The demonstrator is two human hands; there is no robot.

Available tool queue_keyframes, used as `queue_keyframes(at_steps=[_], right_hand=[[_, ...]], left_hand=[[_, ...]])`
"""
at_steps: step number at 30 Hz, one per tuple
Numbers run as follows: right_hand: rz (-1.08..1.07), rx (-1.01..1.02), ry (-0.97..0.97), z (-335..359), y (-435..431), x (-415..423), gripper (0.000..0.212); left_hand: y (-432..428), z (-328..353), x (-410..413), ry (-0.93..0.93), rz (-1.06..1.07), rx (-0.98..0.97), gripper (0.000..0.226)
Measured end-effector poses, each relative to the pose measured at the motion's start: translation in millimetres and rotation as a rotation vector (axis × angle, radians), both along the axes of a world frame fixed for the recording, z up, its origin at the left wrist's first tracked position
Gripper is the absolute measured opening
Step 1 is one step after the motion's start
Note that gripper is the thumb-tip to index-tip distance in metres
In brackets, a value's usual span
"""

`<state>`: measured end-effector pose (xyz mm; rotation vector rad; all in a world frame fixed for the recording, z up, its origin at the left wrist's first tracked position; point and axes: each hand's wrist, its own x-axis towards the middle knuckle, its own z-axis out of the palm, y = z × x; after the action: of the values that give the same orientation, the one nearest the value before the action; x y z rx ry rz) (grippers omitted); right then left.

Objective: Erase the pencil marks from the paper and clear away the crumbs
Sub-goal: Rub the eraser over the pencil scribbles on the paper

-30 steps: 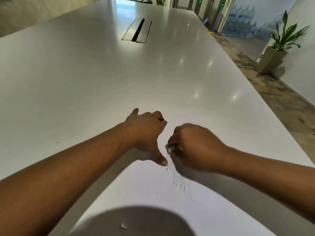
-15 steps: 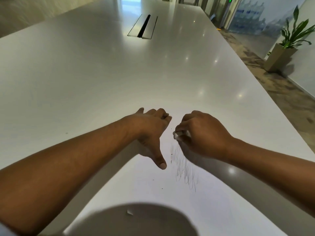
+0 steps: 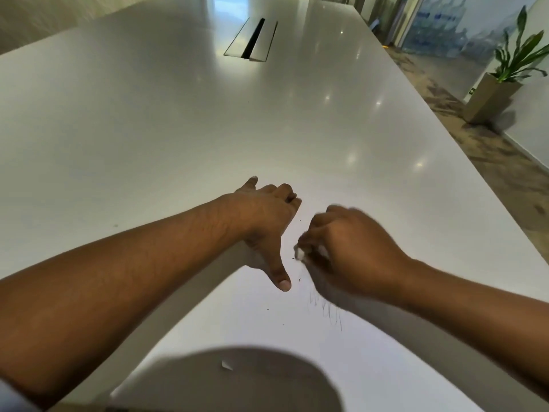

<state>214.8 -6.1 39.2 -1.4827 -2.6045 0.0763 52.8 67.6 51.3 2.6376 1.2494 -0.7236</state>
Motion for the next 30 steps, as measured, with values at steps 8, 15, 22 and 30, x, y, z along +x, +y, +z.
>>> queue_keyframes(at_steps=[8, 15, 22, 30], right_hand=[[0.065, -0.057, -0.053, 5.9, -12.2, -0.9, 0.024], [0.083, -0.093, -0.024, 7.1, -20.9, -3.6, 0.020], [-0.186, 0.038, -0.060, 7.2, 40.1, 21.4, 0.019], [-0.035, 0.031, -0.073, 3.6, 9.3, 7.1, 0.028]], left_hand=[[-0.4, 1.6, 4.9, 0.024, 0.005, 0.006, 0.148], [-2.8, 1.8, 6.1, 0.026, 0.005, 0.005, 0.146], [-6.0, 3.3, 6.3, 0.037, 0.008, -0.009, 0.139], [-5.4, 2.2, 3.7, 0.000, 0.032, -0.026, 0.141]])
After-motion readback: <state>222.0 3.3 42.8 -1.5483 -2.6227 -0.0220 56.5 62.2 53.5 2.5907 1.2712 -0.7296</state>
